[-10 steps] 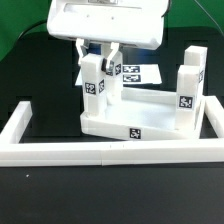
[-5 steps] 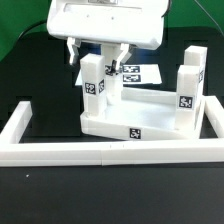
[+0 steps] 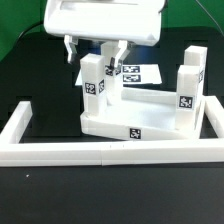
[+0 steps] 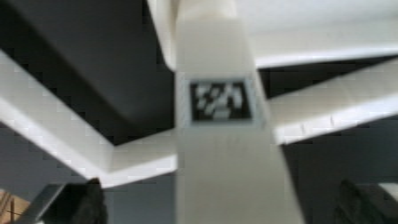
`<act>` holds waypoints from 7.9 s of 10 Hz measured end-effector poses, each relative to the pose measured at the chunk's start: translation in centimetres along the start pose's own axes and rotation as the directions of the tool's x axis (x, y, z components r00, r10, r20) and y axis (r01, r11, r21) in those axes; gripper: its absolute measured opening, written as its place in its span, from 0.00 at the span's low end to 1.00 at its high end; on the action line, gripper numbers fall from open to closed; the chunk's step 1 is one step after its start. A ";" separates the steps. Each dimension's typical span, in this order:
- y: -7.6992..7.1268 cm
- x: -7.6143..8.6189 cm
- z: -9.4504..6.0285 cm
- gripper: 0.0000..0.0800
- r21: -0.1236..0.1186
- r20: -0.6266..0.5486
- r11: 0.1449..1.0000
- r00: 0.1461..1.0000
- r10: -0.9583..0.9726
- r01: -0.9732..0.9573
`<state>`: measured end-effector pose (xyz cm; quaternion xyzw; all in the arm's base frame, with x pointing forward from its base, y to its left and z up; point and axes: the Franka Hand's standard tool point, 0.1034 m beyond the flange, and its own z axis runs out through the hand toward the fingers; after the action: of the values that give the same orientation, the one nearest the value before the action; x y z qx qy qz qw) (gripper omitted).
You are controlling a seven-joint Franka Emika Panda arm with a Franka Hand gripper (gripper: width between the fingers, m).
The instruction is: Assemble desk
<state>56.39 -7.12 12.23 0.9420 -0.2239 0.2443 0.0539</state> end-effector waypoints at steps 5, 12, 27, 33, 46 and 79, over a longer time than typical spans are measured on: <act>0.0 -0.2 0.2 0.81 -0.004 0.004 1.000 1.000 -0.004 0.004; 1.0 2.6 -0.9 0.81 0.059 0.146 0.998 0.989 0.015 -0.024; -0.3 0.7 -0.7 0.81 0.100 0.416 0.988 0.907 0.065 -0.116; -0.3 0.7 -0.7 0.36 0.087 0.419 0.986 0.903 0.094 -0.143; -2.2 1.5 0.6 0.78 -0.093 0.337 0.661 0.601 0.725 -0.744; -3.7 1.7 1.7 0.81 0.084 0.517 0.977 0.847 0.127 -0.197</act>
Offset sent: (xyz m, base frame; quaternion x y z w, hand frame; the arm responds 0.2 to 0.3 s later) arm 0.0000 0.0000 0.0000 0.0000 0.0000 0.0000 1.0000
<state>60.11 -4.78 11.55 0.9520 -0.2920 0.0053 -0.0913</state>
